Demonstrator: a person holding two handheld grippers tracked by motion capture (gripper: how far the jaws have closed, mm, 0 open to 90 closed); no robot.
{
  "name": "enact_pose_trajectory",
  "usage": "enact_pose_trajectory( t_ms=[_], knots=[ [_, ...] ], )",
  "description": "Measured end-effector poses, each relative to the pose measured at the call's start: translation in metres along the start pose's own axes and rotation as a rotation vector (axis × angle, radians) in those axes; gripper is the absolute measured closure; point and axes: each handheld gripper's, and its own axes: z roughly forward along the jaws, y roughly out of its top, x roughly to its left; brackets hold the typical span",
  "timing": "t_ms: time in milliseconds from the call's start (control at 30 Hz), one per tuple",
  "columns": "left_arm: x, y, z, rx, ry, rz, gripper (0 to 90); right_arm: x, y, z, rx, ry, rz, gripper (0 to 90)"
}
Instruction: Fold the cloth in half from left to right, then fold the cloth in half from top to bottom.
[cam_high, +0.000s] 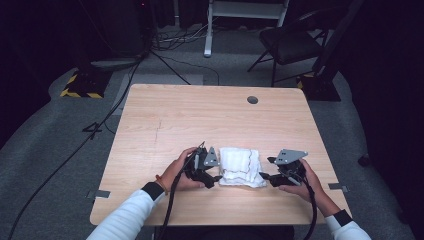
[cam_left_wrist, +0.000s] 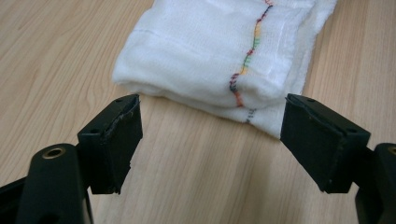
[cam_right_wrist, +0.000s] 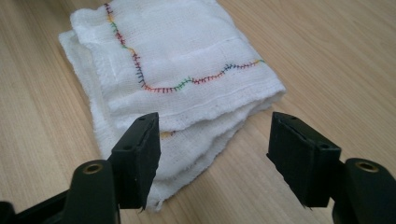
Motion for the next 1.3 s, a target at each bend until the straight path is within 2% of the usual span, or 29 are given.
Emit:
enact_pose_trajectory(
  t_ms=[100, 200, 400, 600, 833, 1000, 1133, 1300],
  knots=[
    [0.004, -0.007, -0.008, 0.003, 0.018, -0.008, 21.2, -0.001, 0.002, -0.004, -0.001, -0.018, -0.01, 34.2],
    [0.006, -0.014, -0.015, 0.014, 0.037, 0.0, 21.3, -0.001, 0.001, -0.008, 0.002, -0.033, -0.013, 34.1],
    [0.009, -0.03, -0.031, 0.025, 0.087, -0.023, 21.4, -0.003, -0.005, -0.016, 0.01, -0.069, -0.018, 33.9],
    [0.008, -0.049, -0.048, 0.047, 0.144, -0.05, 21.7, -0.008, -0.015, -0.028, 0.011, -0.113, -0.008, 33.6],
    [0.007, -0.071, -0.062, 0.078, 0.216, -0.062, 21.7, -0.014, -0.032, -0.042, 0.037, -0.171, 0.004, 33.0],
    [0.008, -0.086, -0.07, 0.107, 0.254, -0.075, 21.6, -0.019, -0.048, -0.052, 0.051, -0.204, 0.04, 32.8],
    [0.009, -0.094, -0.074, 0.111, 0.281, -0.086, 21.8, -0.024, -0.061, -0.058, 0.063, -0.23, 0.07, 32.7],
    [0.01, -0.108, -0.076, 0.097, 0.275, -0.144, 21.6, -0.03, -0.078, -0.064, 0.078, -0.245, 0.11, 32.0]
  ],
)
